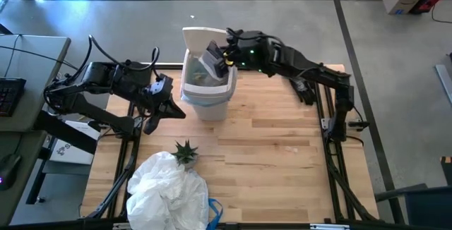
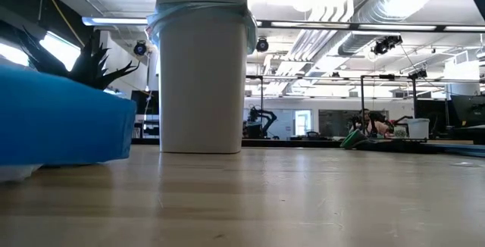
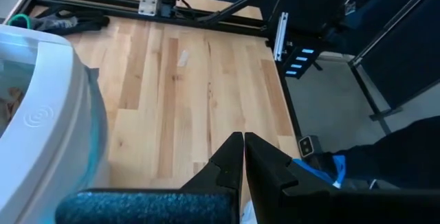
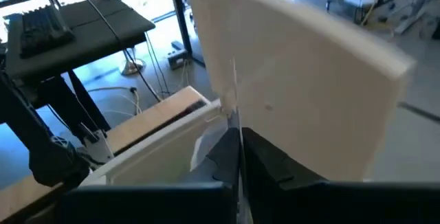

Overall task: Place trash/remove bag and relplace
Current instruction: Put the white paper into the trash bin, then put the transparent plastic into the trash bin

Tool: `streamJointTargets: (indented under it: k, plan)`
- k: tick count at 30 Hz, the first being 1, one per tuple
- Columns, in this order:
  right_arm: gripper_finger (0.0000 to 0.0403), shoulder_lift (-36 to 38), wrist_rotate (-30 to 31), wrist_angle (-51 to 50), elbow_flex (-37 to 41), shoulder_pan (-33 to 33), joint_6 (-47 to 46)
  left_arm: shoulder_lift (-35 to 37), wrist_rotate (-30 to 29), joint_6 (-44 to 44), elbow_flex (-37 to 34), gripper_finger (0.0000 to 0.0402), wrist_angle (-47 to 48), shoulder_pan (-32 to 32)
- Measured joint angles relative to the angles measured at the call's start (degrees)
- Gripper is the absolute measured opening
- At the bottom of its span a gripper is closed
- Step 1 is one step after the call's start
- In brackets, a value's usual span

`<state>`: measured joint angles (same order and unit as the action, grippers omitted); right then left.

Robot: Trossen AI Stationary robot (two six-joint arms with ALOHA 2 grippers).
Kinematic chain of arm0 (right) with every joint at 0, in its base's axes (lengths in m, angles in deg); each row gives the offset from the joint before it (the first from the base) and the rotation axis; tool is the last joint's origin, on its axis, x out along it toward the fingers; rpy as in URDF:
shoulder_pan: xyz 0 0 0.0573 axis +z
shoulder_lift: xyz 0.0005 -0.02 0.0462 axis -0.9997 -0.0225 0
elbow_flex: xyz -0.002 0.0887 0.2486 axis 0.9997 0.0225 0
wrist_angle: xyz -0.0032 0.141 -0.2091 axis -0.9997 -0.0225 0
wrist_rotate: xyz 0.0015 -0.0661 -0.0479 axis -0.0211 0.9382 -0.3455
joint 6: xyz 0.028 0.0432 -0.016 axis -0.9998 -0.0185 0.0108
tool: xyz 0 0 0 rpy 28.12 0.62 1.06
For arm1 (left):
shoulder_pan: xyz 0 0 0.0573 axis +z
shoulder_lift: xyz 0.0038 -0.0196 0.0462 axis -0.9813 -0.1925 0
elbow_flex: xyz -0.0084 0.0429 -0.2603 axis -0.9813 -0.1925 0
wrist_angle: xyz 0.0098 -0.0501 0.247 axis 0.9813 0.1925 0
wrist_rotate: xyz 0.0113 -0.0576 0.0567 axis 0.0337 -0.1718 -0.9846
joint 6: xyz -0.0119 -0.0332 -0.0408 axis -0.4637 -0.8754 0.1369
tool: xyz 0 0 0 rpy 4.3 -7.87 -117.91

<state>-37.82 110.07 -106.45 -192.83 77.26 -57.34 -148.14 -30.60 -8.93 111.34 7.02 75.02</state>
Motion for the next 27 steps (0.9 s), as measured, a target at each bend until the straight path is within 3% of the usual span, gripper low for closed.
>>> streamJointTargets:
  k: [9, 19, 27]
  plan:
    - [0.0010, -1.0, 0.3, -0.1, -0.1, -0.3, -0.8, 0.0, -0.8, -0.4, 0.0, 0.0000, 0.0, -1.2]
    - [0.0122, -0.6, 0.2, -3.4, -0.1, 0.5, -4.8, 0.0, -1.0, -0.1, 0.0, 0.0000, -0.3, -1.2]
    - [0.0133, 4.8, 5.4, -13.3, -0.1, 11.1, -8.8, 0.0, -0.8, -0.4, 0.0, 0.0000, -1.4, -1.2]
